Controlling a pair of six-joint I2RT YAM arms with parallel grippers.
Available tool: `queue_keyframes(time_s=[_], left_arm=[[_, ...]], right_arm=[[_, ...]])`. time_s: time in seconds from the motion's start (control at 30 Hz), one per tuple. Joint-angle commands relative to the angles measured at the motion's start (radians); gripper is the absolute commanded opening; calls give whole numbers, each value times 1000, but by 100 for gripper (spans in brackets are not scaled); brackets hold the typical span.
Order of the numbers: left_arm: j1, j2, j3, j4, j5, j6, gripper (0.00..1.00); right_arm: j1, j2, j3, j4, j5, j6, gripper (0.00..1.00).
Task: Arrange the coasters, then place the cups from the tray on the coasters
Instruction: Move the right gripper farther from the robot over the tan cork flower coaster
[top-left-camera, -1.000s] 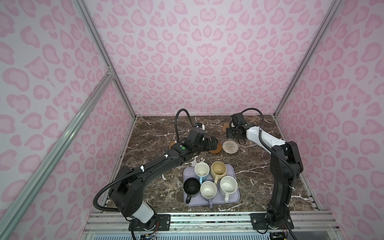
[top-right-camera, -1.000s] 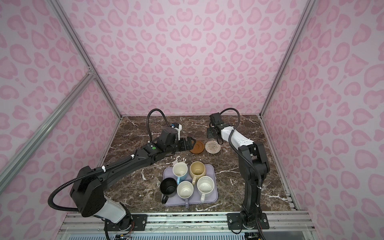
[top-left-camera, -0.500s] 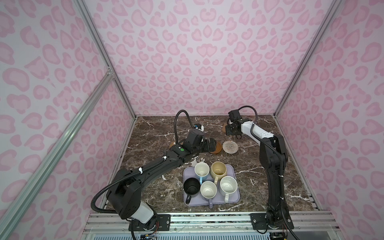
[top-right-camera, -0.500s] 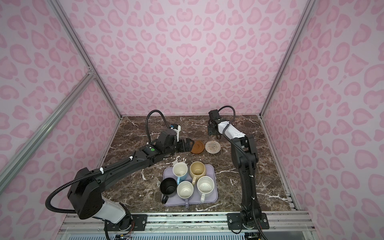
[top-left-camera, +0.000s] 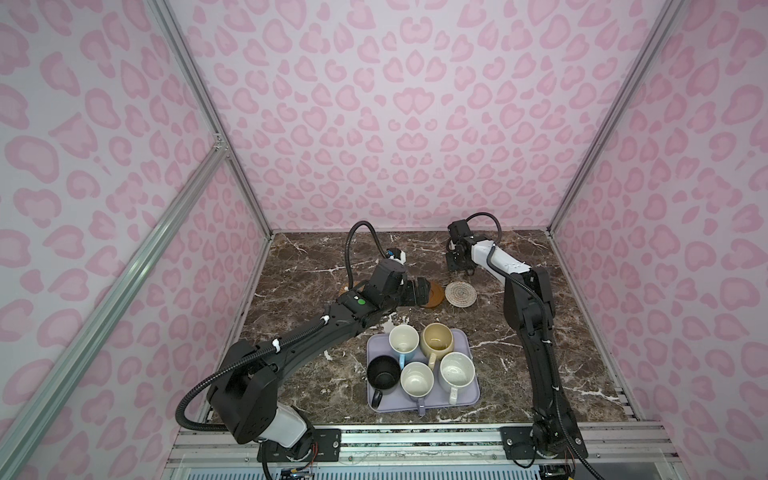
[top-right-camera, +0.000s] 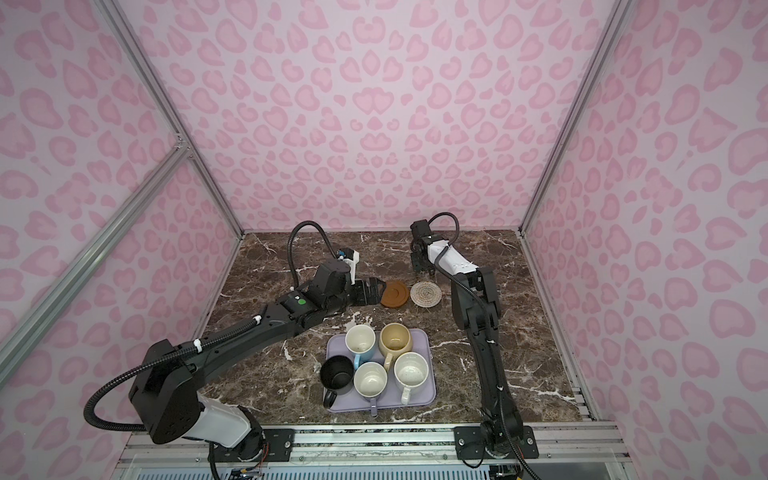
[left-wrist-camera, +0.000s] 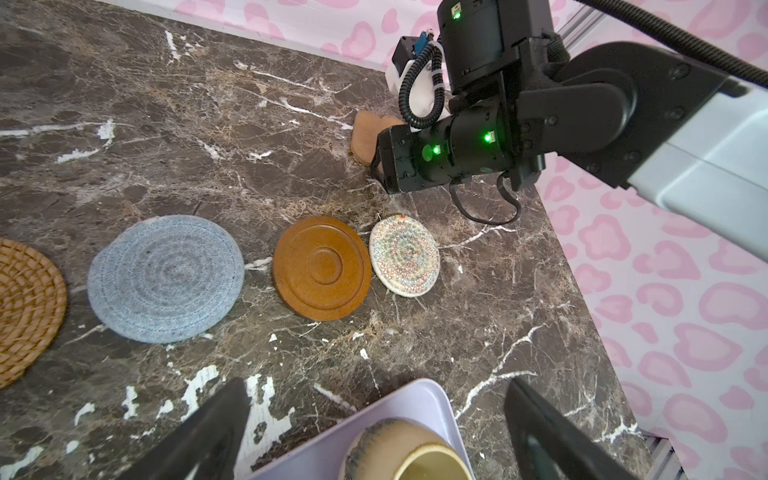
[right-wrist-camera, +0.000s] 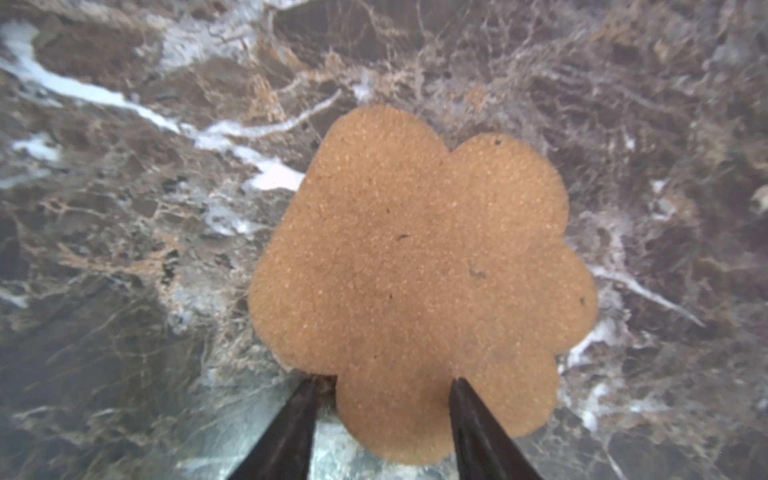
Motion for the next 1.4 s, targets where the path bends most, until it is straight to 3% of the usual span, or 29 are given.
queue_keyframes(time_s=[0.0, 0.17, 0.47, 0.63, 0.83, 0.9, 1.03, 1.13, 1.23, 1.37], left_arm=[[1, -7, -2, 24, -10, 7, 98], [1, -15, -12, 25, -10, -4, 98], [1, -28, -22, 29, -8, -16, 98], [1, -39, -30, 31, -3, -20, 98], [1, -47, -42, 37, -2, -23, 98], [0, -53, -42, 35, -1, -23, 98], [1, -58, -44, 30, -7, -19, 98], [0, -70, -54, 31, -14, -15, 98], [0, -89, -70, 33, -32, -11, 98], [0, -95, -71, 24, -50, -7, 97]], right_arm=[[-1, 27, 10, -88, 31, -4, 47], [-18, 10, -1, -163, 63, 19, 42], [-65, -133, -180, -185, 70, 28, 41], [-126, -206, -315, -139, 51, 45, 40], [-138, -255, -324, -123, 36, 68, 41], [-127, -286, -346, -88, 8, 84, 42], [-140, -314, -415, 25, -187, 177, 44], [-166, -329, -498, 154, -336, 269, 52], [-143, -329, -501, 157, -249, 270, 58], [-142, -317, -501, 164, -233, 274, 58]])
